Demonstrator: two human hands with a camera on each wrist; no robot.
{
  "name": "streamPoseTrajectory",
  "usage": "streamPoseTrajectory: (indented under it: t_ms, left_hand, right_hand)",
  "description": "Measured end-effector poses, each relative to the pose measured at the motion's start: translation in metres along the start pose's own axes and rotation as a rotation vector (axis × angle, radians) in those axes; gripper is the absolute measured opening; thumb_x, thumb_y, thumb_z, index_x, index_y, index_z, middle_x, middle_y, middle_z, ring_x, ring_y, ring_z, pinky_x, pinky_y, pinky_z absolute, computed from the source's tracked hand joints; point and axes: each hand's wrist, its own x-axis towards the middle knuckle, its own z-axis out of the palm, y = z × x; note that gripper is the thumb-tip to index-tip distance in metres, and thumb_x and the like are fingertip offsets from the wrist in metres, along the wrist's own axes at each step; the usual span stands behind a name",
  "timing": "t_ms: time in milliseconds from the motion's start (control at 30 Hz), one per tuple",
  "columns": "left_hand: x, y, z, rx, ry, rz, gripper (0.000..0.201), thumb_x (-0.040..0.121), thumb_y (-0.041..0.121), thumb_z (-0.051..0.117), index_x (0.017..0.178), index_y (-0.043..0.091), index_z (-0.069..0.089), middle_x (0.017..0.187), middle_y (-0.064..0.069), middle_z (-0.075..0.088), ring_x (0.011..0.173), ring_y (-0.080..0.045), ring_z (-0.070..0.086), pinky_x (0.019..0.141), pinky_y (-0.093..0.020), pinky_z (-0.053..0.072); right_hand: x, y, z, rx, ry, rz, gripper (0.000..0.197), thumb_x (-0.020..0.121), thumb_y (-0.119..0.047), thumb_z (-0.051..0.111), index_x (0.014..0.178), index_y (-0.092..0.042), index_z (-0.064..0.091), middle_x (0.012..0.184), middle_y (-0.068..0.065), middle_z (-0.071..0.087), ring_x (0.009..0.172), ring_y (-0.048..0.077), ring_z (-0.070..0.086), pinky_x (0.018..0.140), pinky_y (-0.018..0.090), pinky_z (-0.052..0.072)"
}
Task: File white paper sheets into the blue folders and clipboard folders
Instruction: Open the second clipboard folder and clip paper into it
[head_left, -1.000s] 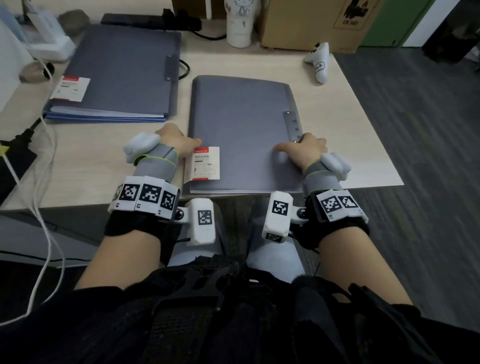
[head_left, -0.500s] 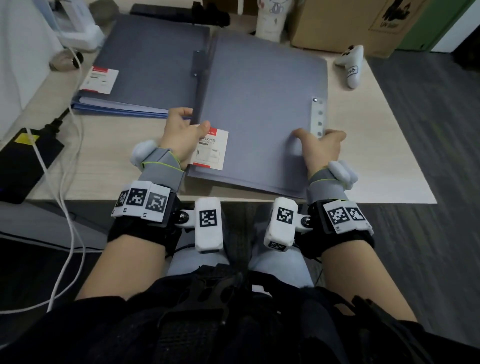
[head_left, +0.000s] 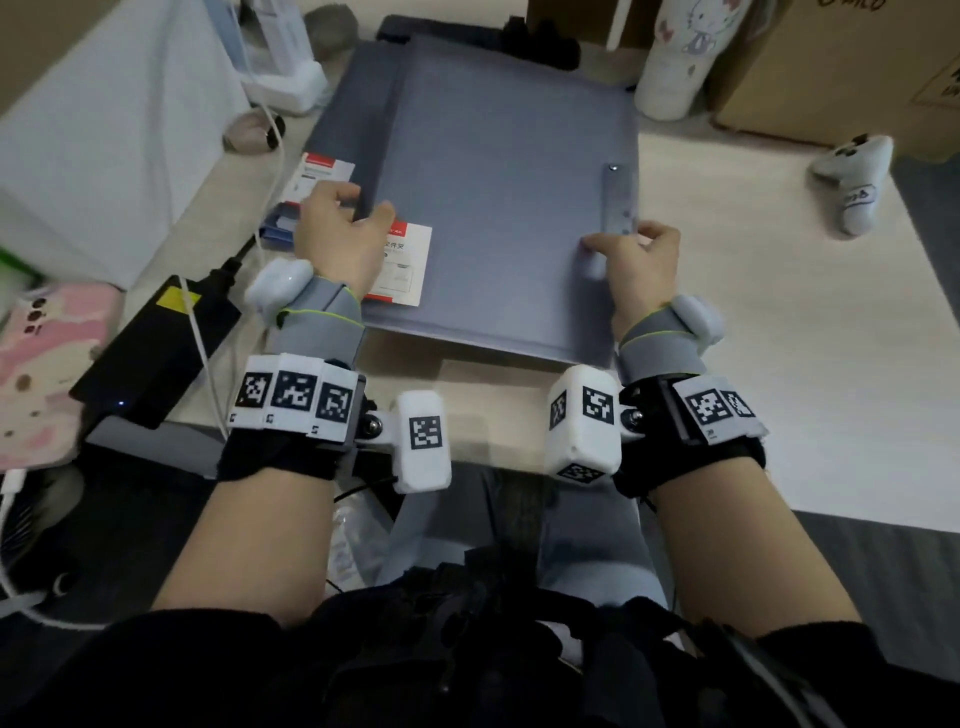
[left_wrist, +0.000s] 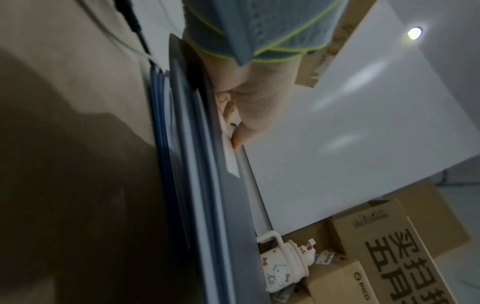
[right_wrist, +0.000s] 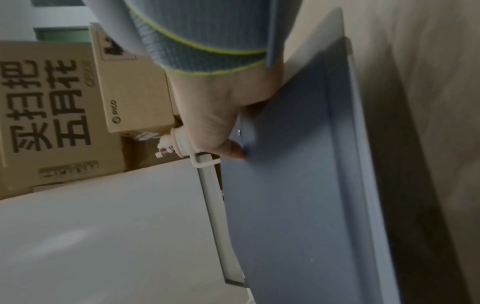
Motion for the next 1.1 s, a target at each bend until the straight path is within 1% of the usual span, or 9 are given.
streamPoseTrajectory:
  t_ms: [133, 233, 267, 333, 433, 567, 833, 967, 1100]
  left_hand:
    - [0.028, 0.002, -0.009, 0.193, 0.039, 0.065, 0.028, 0.084, 0.027, 0.056, 0.109, 0.016, 0.065, 0.115, -0.011, 0.066, 0.111, -0.029, 0.058, 0.090, -0.029, 0.044]
    - [0.046, 0.006, -0.015, 0.258, 0.047, 0.092, 0.013, 0.081, 0.027, 0.052, 0.069, 0.025, 0.055, 0.093, -0.012, 0.062, 0.099, -0.034, 0.057, 0.088, -0.031, 0.045]
    - [0.053, 0.008, -0.016, 0.261, 0.050, 0.089, 0.014, 0.080, 0.027, 0.051, 0.070, 0.020, 0.059, 0.092, -0.013, 0.061, 0.096, -0.035, 0.057, 0.088, -0.032, 0.046]
    - [0.066, 0.007, -0.017, 0.264, 0.067, 0.100, 0.025, 0.082, 0.023, 0.052, 0.098, 0.016, 0.069, 0.108, -0.014, 0.067, 0.106, -0.033, 0.058, 0.091, -0.030, 0.045]
    - [0.084, 0.005, -0.019, 0.304, 0.083, 0.135, 0.034, 0.085, 0.022, 0.053, 0.117, 0.019, 0.064, 0.123, -0.006, 0.064, 0.117, -0.029, 0.055, 0.092, -0.026, 0.041]
    - [0.107, 0.000, -0.016, 0.271, 0.088, 0.143, 0.037, 0.084, 0.021, 0.056, 0.120, 0.019, 0.063, 0.125, -0.004, 0.063, 0.117, -0.022, 0.057, 0.096, -0.022, 0.039]
    - [0.129, -0.007, -0.008, 0.247, 0.061, 0.174, 0.035, 0.081, 0.018, 0.057, 0.115, 0.019, 0.065, 0.119, -0.003, 0.067, 0.110, -0.020, 0.062, 0.096, -0.022, 0.045]
    - [0.129, -0.012, -0.005, 0.293, 0.075, 0.171, 0.033, 0.083, 0.020, 0.054, 0.115, 0.022, 0.065, 0.121, 0.001, 0.066, 0.113, -0.019, 0.059, 0.095, -0.026, 0.043]
    - [0.130, -0.013, -0.003, 0.343, 0.079, 0.169, 0.033, 0.086, 0.019, 0.052, 0.117, 0.023, 0.063, 0.123, 0.000, 0.064, 0.116, -0.021, 0.057, 0.096, -0.028, 0.041]
  right_hand:
    - [0.011, -0.008, 0.038, 0.031, -0.040, 0.029, 0.053, 0.077, -0.005, 0.067, 0.124, -0.008, 0.043, 0.092, -0.002, 0.053, 0.078, 0.011, 0.051, 0.058, 0.013, 0.037]
    - [0.018, -0.017, 0.062, 0.048, -0.038, 0.033, 0.052, 0.078, -0.003, 0.066, 0.124, -0.008, 0.043, 0.079, -0.011, 0.045, 0.072, 0.006, 0.048, 0.059, 0.015, 0.039]
    - [0.021, -0.019, 0.070, 0.053, -0.037, 0.035, 0.052, 0.078, -0.002, 0.066, 0.123, -0.008, 0.042, 0.078, -0.011, 0.045, 0.076, 0.010, 0.050, 0.063, 0.019, 0.042]
    - [0.027, -0.023, 0.083, 0.054, -0.046, 0.034, 0.052, 0.077, -0.002, 0.066, 0.122, -0.008, 0.042, 0.078, -0.010, 0.047, 0.078, 0.014, 0.051, 0.072, 0.024, 0.044]
    - [0.035, -0.027, 0.101, 0.020, -0.053, 0.019, 0.051, 0.077, -0.004, 0.066, 0.122, -0.008, 0.041, 0.080, -0.010, 0.048, 0.074, 0.011, 0.051, 0.073, 0.024, 0.043]
    - [0.045, -0.028, 0.121, -0.029, -0.049, 0.005, 0.053, 0.078, -0.009, 0.065, 0.125, -0.008, 0.040, 0.098, 0.001, 0.052, 0.087, 0.019, 0.051, 0.083, 0.027, 0.043]
    - [0.058, -0.027, 0.132, -0.192, 0.017, -0.061, 0.054, 0.078, -0.017, 0.068, 0.126, -0.009, 0.044, 0.108, 0.003, 0.054, 0.088, 0.019, 0.051, 0.065, 0.020, 0.038]
    - [0.058, -0.027, 0.129, -0.335, 0.037, -0.122, 0.054, 0.077, -0.024, 0.067, 0.124, -0.008, 0.046, 0.120, 0.007, 0.058, 0.108, 0.026, 0.056, 0.086, 0.027, 0.041]
    - [0.059, -0.026, 0.131, -0.497, 0.042, -0.184, 0.050, 0.078, -0.027, 0.064, 0.121, -0.005, 0.048, 0.121, 0.009, 0.057, 0.113, 0.030, 0.053, 0.089, 0.032, 0.040]
